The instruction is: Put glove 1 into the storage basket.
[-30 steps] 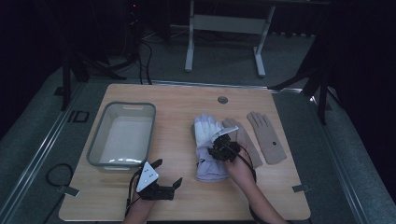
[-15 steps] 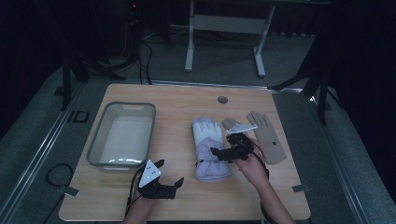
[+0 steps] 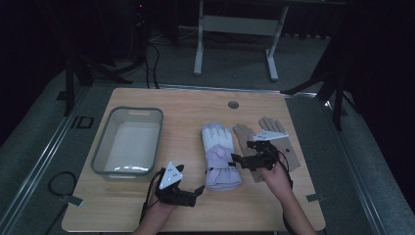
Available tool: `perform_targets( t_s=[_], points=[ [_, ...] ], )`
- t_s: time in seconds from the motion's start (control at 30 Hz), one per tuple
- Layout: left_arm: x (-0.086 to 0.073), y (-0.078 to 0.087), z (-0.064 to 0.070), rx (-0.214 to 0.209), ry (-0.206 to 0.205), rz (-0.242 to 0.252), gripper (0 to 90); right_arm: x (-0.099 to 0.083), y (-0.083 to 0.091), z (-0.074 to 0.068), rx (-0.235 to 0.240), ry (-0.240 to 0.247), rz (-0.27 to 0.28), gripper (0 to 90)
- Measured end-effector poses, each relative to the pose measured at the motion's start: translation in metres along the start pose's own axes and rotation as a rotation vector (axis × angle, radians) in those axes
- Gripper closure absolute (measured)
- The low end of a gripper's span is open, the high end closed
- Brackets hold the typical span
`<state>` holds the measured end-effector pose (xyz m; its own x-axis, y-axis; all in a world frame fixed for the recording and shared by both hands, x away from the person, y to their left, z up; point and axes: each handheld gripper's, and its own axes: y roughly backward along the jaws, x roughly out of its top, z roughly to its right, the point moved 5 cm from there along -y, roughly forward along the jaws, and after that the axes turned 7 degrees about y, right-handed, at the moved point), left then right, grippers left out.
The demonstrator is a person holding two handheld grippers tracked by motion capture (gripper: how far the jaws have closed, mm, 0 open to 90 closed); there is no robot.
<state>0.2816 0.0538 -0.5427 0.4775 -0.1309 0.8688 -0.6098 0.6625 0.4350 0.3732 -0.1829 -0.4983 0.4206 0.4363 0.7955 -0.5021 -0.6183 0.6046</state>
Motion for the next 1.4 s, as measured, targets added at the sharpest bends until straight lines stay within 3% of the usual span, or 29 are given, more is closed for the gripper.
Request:
perform_targets(
  t_s=[0.07,0.17,0.33,0.47,0.57,0.63,0.67,0.9,0.97,1.23,1.33,1.4],
  points=[
    [0.007,-0.003,0.002,0.005,-0.01,-0.007,0.2,0.002,0.001,-0.002,0.012,0.001,0.026,10.2],
    [0.013,-0.007,0.004,0.001,-0.003,-0.013,0.2,0.002,0.0,-0.002,0.005,0.005,0.016,11.7],
    [0.025,-0.021,0.007,0.003,0.021,-0.052,0.2,0.004,-0.004,0.004,-0.069,0.023,0.003,32.8],
    [0.025,-0.033,0.01,0.005,0.053,-0.108,0.2,0.004,-0.011,0.008,-0.044,-0.015,0.015,50.7],
    [0.023,-0.041,0.009,0.016,0.112,-0.17,0.2,0.002,-0.018,0.01,-0.034,-0.029,0.013,55.0],
    [0.021,-0.045,0.007,0.035,0.145,-0.204,2.9,-0.001,-0.024,0.011,-0.02,-0.05,0.004,55.9],
    [0.02,-0.046,0.006,0.035,0.157,-0.204,10.5,-0.003,-0.027,0.012,-0.024,-0.053,-0.007,55.1],
    [0.009,-0.059,-0.002,0.054,0.217,-0.282,15.1,-0.021,-0.043,0.014,0.018,-0.118,-0.06,51.4],
    [0.005,-0.062,-0.001,0.043,0.225,-0.304,16.7,-0.028,-0.05,0.013,0.047,-0.136,-0.092,51.0],
    [-0.01,-0.071,-0.003,0.029,0.263,-0.351,16.8,-0.045,-0.064,0.017,0.064,-0.242,-0.194,42.2],
    [-0.012,-0.072,-0.004,0.02,0.271,-0.353,16.8,-0.047,-0.068,0.02,0.103,-0.277,-0.215,42.9],
    [-0.012,-0.073,-0.004,0.024,0.252,-0.351,17.0,-0.049,-0.07,0.021,0.144,-0.288,-0.214,50.1]
  ],
)
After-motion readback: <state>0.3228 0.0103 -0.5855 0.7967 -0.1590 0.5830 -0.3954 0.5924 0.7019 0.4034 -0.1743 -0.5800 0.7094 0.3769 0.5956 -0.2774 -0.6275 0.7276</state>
